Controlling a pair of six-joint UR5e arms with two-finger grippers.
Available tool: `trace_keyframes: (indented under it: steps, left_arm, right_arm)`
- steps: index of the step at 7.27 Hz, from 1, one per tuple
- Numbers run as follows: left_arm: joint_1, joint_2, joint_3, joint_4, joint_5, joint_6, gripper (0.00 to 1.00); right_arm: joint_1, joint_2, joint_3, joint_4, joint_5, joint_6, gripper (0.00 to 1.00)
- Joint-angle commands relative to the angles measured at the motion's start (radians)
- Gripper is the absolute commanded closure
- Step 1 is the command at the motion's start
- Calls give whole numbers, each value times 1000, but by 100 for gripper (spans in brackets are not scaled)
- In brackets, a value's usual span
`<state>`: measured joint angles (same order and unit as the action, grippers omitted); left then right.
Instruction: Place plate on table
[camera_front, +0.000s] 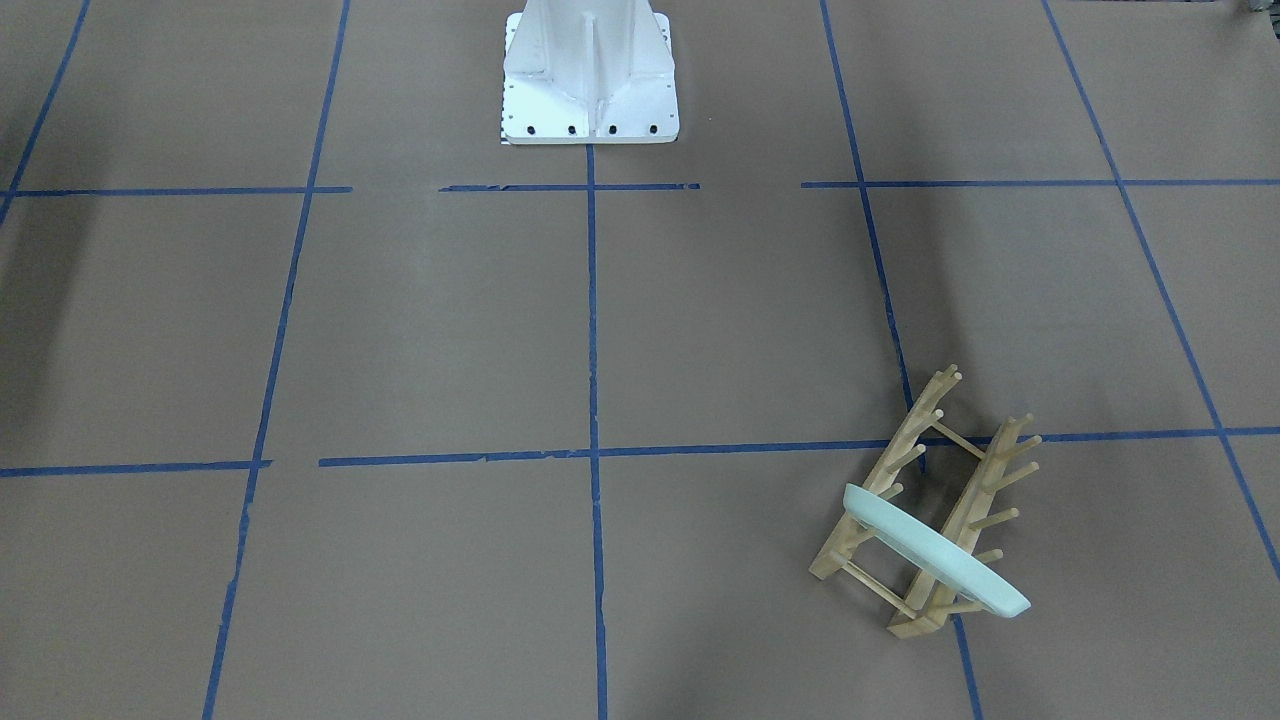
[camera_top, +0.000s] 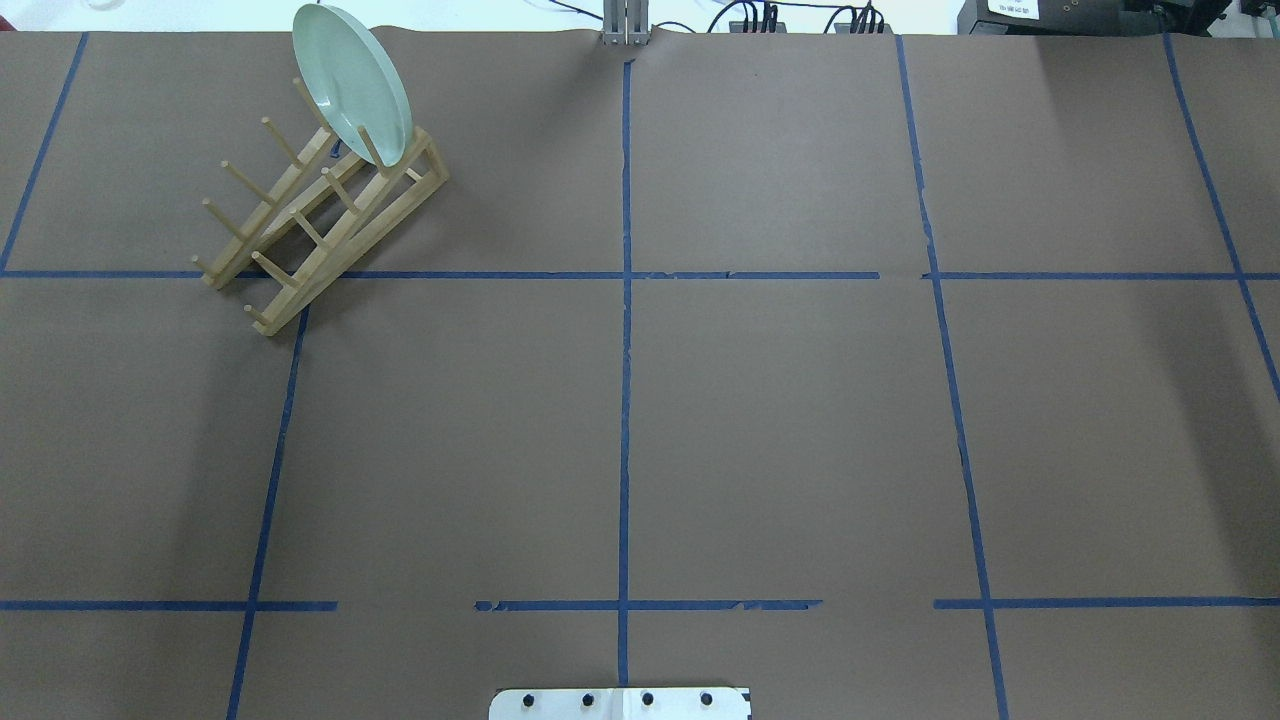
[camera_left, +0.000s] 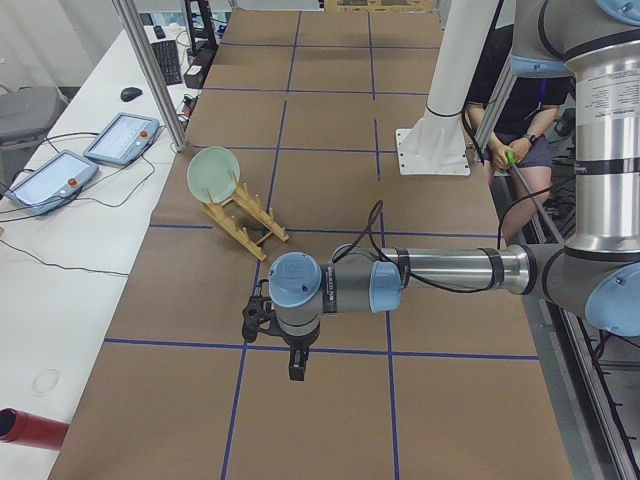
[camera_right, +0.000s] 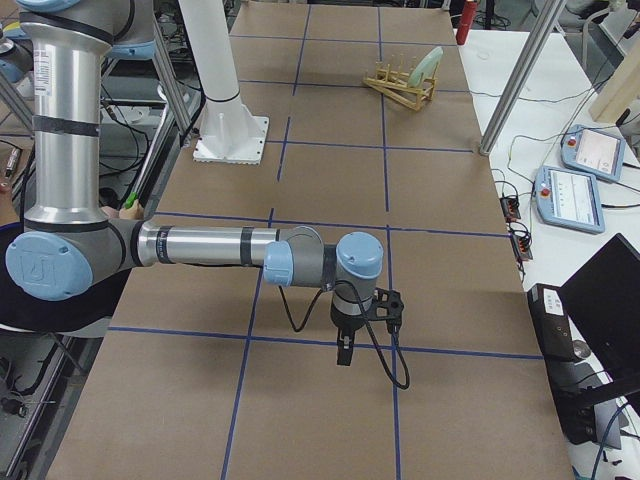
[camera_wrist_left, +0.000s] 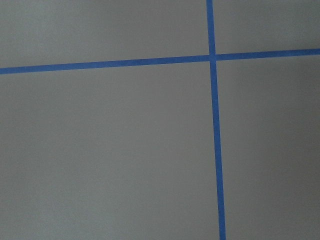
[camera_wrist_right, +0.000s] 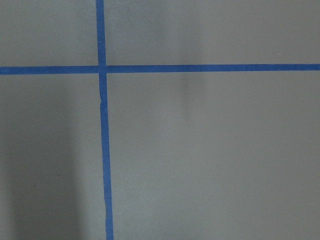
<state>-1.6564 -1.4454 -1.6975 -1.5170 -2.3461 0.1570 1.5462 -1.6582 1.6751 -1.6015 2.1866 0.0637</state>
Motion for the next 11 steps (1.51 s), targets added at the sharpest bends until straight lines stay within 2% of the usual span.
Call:
trace_keyframes:
  steps: [1,4,7,8,9,11]
  left_arm:
    - [1,-1,-14,-9,-7,12,0]
    - [7,-180,-21,3,-8,-4,0]
    - [48,-421,-25,-31,-171,-421,0]
    - [81,-461,-24,-110,-173,-558,0]
    - [133,-460,-19,-272,-176,-718,0]
    - [263,-461,18,-624,-159,-1173,0]
  right_arm:
    - [0,0,0,0,-1,1,0]
    - [0,0,0,0,-1,1,0]
    - [0,0,0,0,-1,-1,0]
    - [0,0,0,0,-1,1,0]
    - [0,0,0,0,-1,-1,0]
    - [0,0,0,0,-1,1,0]
